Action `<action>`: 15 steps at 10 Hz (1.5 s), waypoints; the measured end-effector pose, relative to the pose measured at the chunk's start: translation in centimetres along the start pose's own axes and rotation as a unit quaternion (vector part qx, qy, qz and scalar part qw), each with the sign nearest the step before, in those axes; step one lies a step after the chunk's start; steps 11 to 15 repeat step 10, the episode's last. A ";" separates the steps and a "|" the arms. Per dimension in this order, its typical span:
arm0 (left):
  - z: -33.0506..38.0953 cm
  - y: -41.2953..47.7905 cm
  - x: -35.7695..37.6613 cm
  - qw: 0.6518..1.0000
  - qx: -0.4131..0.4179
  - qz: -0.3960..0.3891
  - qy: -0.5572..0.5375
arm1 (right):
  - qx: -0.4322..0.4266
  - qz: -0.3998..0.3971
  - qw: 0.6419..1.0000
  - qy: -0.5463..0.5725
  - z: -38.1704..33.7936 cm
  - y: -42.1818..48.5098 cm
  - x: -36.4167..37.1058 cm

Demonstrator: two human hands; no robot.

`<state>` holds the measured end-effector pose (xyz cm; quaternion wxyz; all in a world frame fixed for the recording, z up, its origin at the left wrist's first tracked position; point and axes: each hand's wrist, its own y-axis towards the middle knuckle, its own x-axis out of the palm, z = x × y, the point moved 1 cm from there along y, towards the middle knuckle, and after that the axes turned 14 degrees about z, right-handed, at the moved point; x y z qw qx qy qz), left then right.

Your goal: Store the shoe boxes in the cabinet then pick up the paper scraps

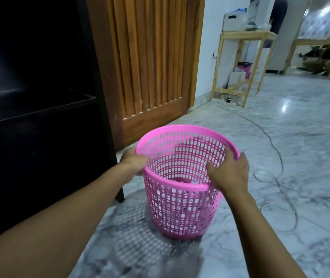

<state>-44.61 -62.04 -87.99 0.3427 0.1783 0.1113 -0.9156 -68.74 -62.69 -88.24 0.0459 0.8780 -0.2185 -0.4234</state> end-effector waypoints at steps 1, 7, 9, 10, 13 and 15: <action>-0.9 -1.0 -2.0 0.999 -0.008 0.036 -0.019 | 0.059 -0.031 0.994 0.092 0.5 1.0 -0.5; -10.0 -4.8 -20.4 0.972 -0.011 0.233 0.037 | 0.030 -0.196 0.972 0.128 -6.8 -5.7 3.7; -9.3 -4.2 -22.2 0.970 0.021 0.211 0.120 | 0.009 -0.240 0.965 0.101 -8.7 -7.4 4.0; -7.2 -4.0 -22.5 0.967 0.101 0.183 0.148 | -0.026 -0.211 0.975 0.068 -10.7 -7.9 2.7; -7.2 -4.0 -22.5 0.967 0.101 0.183 0.148 | -0.026 -0.211 0.975 0.068 -10.7 -7.9 2.7; -7.2 -4.0 -22.5 0.967 0.101 0.183 0.148 | -0.026 -0.211 0.975 0.068 -10.7 -7.9 2.7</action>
